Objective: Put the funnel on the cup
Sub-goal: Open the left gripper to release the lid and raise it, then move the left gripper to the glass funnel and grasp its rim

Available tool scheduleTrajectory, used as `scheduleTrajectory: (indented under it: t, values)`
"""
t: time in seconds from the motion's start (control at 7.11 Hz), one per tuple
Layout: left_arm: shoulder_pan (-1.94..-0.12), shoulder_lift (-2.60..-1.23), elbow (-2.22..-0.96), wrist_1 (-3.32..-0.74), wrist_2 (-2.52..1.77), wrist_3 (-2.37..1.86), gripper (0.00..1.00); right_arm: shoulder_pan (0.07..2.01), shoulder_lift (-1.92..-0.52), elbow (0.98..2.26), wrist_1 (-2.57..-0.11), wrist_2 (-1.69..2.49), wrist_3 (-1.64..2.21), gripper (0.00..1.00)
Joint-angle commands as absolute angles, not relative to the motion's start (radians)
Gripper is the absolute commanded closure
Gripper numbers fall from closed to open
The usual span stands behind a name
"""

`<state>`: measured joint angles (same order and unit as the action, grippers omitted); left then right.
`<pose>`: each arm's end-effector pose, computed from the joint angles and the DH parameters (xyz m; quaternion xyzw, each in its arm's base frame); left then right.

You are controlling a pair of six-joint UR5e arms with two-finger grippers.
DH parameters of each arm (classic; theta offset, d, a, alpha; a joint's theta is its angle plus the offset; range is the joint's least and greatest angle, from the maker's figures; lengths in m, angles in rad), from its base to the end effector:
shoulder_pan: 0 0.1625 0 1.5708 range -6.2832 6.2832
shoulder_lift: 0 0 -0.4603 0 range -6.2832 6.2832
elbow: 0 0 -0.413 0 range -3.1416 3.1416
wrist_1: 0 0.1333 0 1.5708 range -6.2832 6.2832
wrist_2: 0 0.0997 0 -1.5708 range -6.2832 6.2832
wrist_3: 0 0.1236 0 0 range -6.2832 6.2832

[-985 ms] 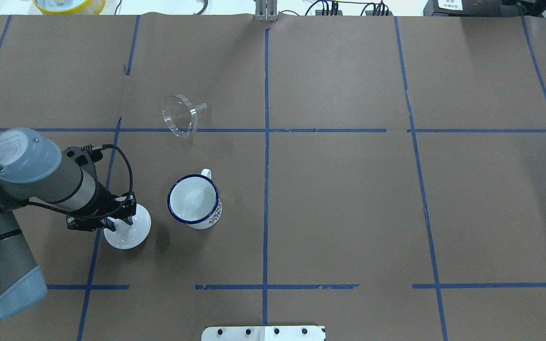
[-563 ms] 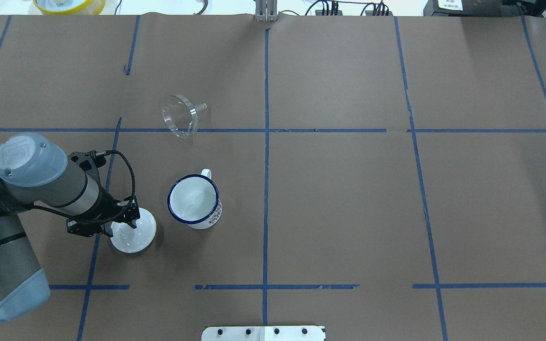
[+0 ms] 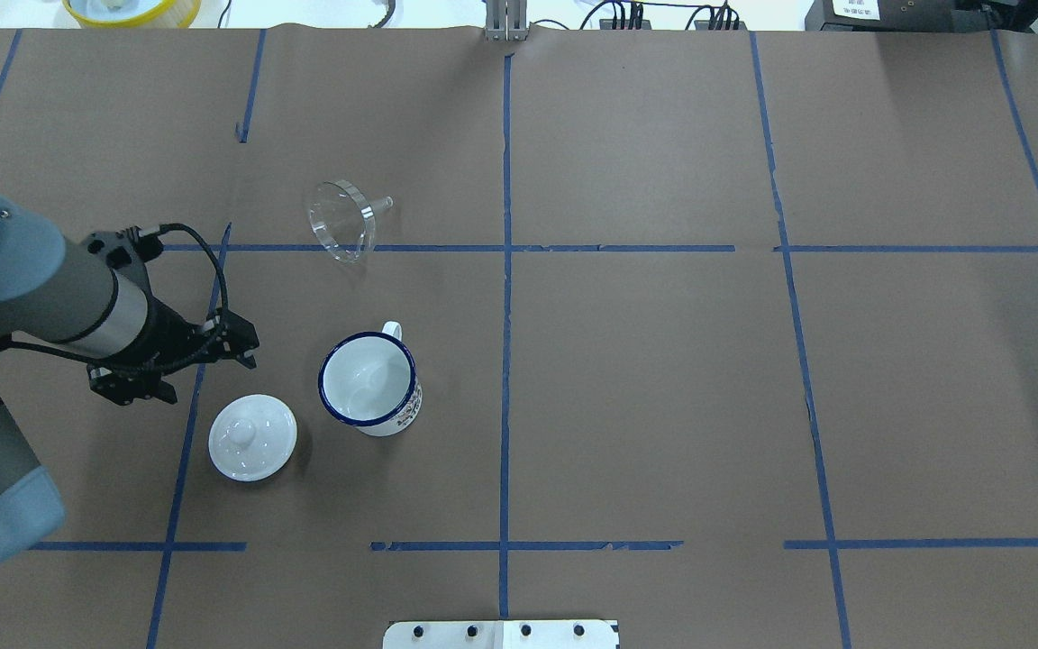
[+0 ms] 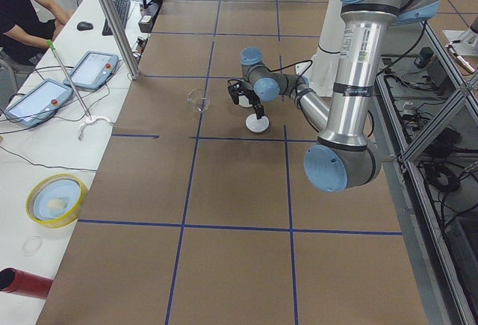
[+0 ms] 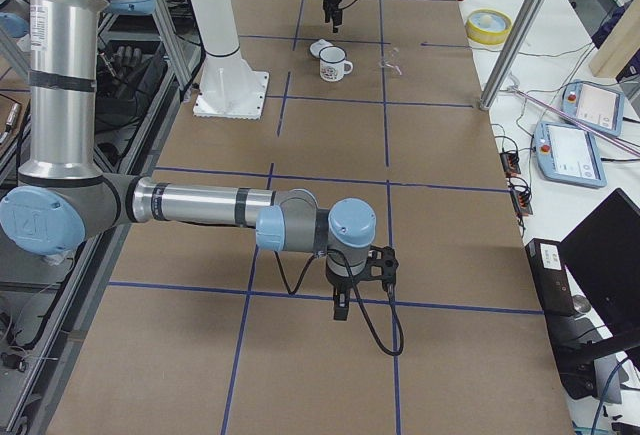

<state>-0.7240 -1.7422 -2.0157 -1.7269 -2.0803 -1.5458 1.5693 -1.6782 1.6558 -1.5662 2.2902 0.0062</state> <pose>0.3728 -0.4271 0.3850 -0.0839 0.4246 -0.2178 0.8748 0.0512 -0.4617 0.7241 -0.0097 -0.3519 0.0053 0.9360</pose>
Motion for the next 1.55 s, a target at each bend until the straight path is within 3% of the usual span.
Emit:
scheduleTrajectory:
  t: [0.0, 0.28, 0.7, 1.41]
  values:
    - [-0.828, -1.829, -1.888, -1.898, -2.076, -1.797, 0.00, 1.569, -1.678, 1.657, -1.566, 2.290, 0.006, 0.00]
    - [-0.848, -1.882, -1.710, -2.302, -2.031, -2.126, 0.00, 1.569, -1.678, 1.657, -1.566, 2.290, 0.006, 0.00]
    - [-0.836, -2.024, -1.490, -2.543, -1.764, -2.432, 0.00, 1.569, -1.678, 1.657, -1.566, 2.290, 0.006, 0.00]
    - [-0.732, -2.033, -1.404, -2.663, -1.593, -2.505, 0.03, 1.569, -1.678, 1.657, -1.566, 2.290, 0.006, 0.00]
